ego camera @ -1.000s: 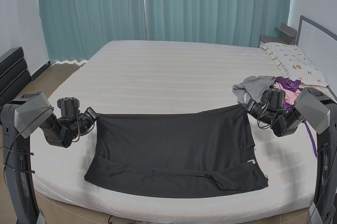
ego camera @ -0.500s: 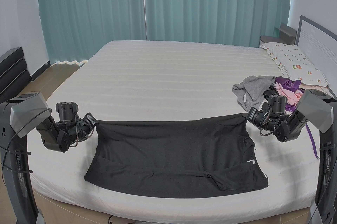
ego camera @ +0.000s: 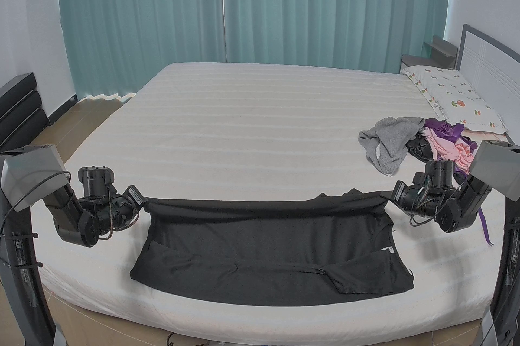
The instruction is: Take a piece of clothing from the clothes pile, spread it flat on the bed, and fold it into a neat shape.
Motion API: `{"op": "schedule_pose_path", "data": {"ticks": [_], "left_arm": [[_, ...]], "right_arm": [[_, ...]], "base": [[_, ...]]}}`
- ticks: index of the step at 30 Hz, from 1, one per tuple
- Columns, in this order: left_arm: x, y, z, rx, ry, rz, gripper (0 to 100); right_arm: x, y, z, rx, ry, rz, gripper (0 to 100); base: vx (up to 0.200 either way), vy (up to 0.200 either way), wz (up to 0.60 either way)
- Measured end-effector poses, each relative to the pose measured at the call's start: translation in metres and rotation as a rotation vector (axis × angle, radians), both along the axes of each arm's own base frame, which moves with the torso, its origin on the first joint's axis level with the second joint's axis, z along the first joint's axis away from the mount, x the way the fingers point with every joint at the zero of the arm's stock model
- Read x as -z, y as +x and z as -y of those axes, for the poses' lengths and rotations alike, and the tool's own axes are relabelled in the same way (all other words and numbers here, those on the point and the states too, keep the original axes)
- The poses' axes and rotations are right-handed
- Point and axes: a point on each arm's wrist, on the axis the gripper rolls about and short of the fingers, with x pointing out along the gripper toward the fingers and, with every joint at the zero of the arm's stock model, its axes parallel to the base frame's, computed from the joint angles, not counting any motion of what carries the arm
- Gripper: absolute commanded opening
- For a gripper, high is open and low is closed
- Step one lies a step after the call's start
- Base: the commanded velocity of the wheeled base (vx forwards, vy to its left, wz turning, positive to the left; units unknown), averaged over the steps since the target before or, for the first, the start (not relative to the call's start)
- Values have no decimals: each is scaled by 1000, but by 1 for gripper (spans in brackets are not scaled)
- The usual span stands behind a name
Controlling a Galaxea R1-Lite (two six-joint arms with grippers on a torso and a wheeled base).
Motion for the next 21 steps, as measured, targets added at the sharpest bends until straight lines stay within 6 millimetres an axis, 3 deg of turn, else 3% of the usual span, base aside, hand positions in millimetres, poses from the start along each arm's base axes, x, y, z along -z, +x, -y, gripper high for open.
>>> {"op": "schedule_pose_path", "data": {"ticks": [15, 21], "left_arm": [[3, -44, 2, 48, 66, -82, 0], [9, -52, 2, 54, 71, -115, 0]], "right_arm": [[7, -54, 7, -61, -24, -52, 0], [17, -70, 6, -105, -48, -59, 0]], "base": [[0, 0, 0], [0, 0, 0]]}}
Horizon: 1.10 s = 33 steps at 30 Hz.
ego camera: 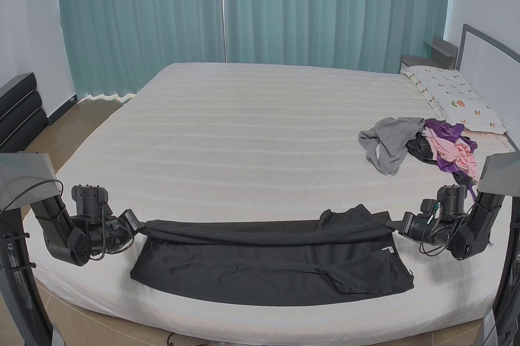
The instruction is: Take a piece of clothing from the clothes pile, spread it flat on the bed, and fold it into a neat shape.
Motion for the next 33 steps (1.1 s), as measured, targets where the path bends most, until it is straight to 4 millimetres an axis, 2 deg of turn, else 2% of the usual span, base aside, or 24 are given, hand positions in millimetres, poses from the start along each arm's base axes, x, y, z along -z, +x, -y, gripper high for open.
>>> {"op": "schedule_pose_path", "data": {"ticks": [11, 20, 21, 22, 23, 33], "left_arm": [[17, -5, 1, 5, -2, -64, 0], [21, -8, 2, 6, -3, -71, 0], [21, -8, 2, 6, -3, -72, 100], [22, -8, 2, 6, -3, -73, 100], [22, -8, 2, 6, -3, -74, 100], [21, -9, 1, 3, -5, -74, 100]], "right_arm": [[24, -21, 2, -26, -32, -66, 0], [32, -28, 2, -39, -47, -98, 0], [32, -28, 2, -40, -47, -99, 0], [33, -29, 2, -40, -47, -102, 0], [33, -29, 2, -41, -47, -104, 100], [25, -25, 3, -27, -14, -74, 100]], "base": [[0, 0, 0], [0, 0, 0], [0, 0, 0], [0, 0, 0], [0, 0, 0], [0, 0, 0]]}}
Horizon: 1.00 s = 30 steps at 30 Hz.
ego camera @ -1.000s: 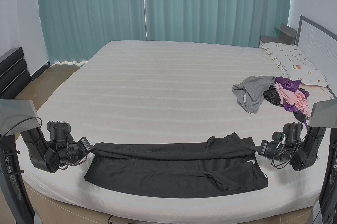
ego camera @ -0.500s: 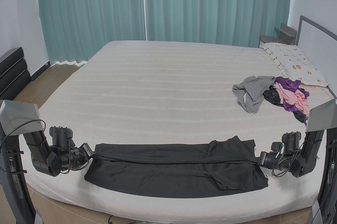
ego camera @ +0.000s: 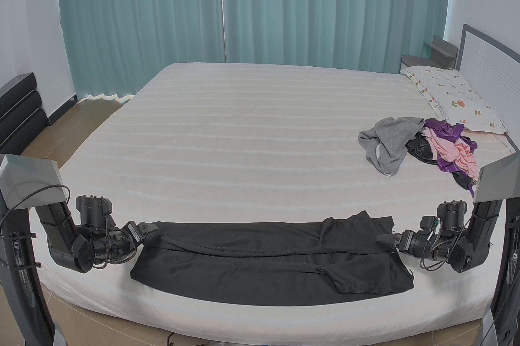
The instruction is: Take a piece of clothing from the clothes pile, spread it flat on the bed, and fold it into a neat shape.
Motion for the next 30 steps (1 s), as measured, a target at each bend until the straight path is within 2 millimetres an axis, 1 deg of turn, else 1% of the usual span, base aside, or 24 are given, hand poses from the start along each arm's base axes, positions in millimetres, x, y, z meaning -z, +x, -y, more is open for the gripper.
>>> {"op": "schedule_pose_path", "data": {"ticks": [4, 8, 11, 16, 20, 23, 26, 30], "left_arm": [[-6, 3, -2, -9, -4, 24, 100], [-14, 9, -5, -18, -8, 60, 100], [-21, 18, -6, -29, -23, 97, 100], [-29, 38, -6, -36, -65, 132, 100], [-28, 54, -5, -31, -75, 134, 100], [-21, 63, -3, -23, -77, 125, 100], [-15, 66, 1, 0, -64, 116, 100], [-7, 64, 6, 37, -35, 99, 100]], "right_arm": [[-9, 6, 2, 36, 36, 24, 100], [-18, 15, 4, 68, 76, 55, 100], [-23, 23, 4, 84, 101, 76, 100], [-23, 36, 3, 124, 165, 75, 100], [-19, 42, 3, 146, 196, 64, 100], [-15, 45, 6, 161, 206, 54, 100], [-12, 47, 8, 169, 209, 47, 100], [-9, 46, 8, 171, 210, 40, 100]], "base": [[0, 0, 0], [0, 0, 0], [0, 0, 0], [0, 0, 0], [0, 0, 0], [0, 0, 0], [0, 0, 0], [0, 0, 0]]}}
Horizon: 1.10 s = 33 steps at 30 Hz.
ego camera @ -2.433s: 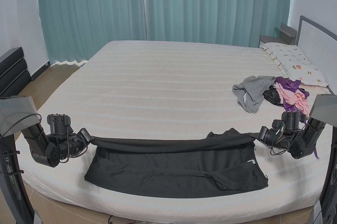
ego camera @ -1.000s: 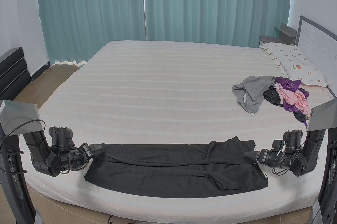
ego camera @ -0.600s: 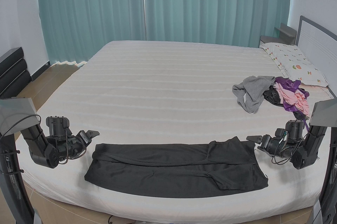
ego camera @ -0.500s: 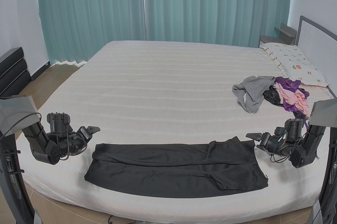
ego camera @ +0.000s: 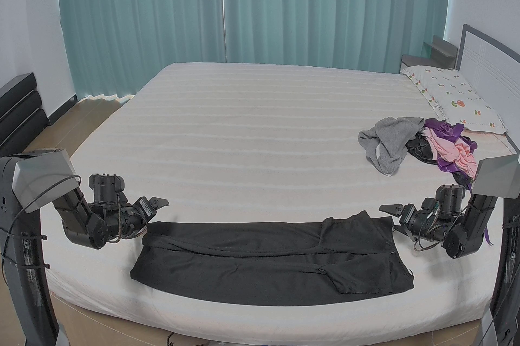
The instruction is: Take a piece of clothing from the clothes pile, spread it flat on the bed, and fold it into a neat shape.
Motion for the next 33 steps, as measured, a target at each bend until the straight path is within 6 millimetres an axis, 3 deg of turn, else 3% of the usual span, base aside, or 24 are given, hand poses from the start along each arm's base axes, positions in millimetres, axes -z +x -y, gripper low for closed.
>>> {"op": "schedule_pose_path", "data": {"ticks": [3, 4, 12, 20, 33], "left_arm": [[4, -2, 2, 8, 6, -14, 100], [5, -3, 3, 10, 10, -17, 0], [10, -8, 8, 47, 58, -36, 0], [9, -7, 1, -28, 98, -30, 0], [3, -2, -1, -87, 38, 28, 0]], "right_arm": [[1, -1, 0, 1, -1, -3, 100], [2, -1, 0, 1, -1, -6, 100], [3, -1, 0, 6, -3, -10, 100], [3, 0, 0, 9, -6, -9, 100], [7, 12, -1, 28, -23, -23, 100]], "base": [[0, 0, 0], [0, 0, 0], [0, 0, 0], [0, 0, 0], [0, 0, 0]]}}
